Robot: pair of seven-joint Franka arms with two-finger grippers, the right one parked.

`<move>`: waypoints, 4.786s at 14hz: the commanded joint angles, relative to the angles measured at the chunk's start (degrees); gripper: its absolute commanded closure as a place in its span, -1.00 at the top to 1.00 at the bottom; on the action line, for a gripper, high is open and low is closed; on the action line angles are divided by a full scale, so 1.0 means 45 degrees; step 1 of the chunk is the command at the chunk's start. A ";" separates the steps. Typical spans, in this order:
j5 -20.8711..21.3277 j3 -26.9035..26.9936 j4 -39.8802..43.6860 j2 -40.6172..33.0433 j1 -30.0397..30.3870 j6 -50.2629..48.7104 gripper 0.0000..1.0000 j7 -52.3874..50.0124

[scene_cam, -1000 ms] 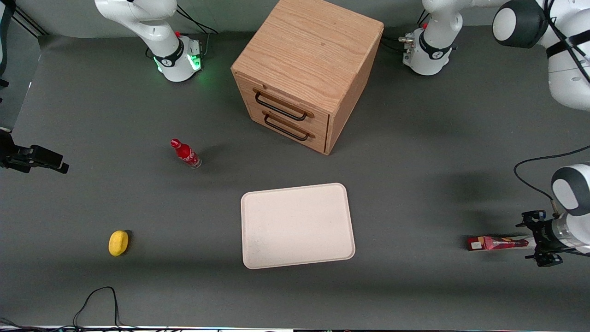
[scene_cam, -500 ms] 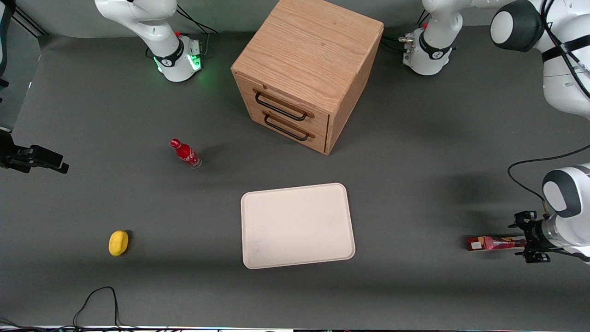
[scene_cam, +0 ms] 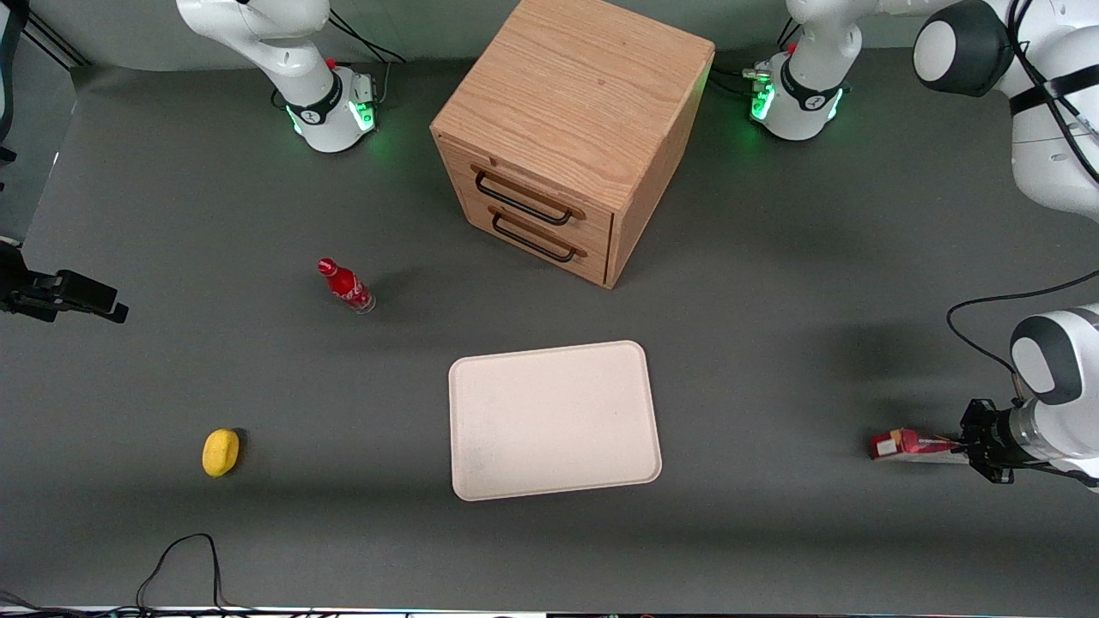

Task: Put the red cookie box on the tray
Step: 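Lift the cookie box upright with the left gripper, then carry the upright cookie box over the cream tray, then lower the cookie box onto the tray and open the left gripper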

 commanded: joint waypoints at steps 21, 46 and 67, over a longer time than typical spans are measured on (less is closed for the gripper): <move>0.0207 -0.1513 0.3402 -0.5117 -0.0860 -0.8856 -1.00 0.3586; 0.1494 -0.3567 0.3442 -0.1390 -0.7758 -0.5483 -1.00 0.8260; 0.2824 -0.2922 0.1879 0.1094 -0.7816 -0.0970 -1.00 0.6268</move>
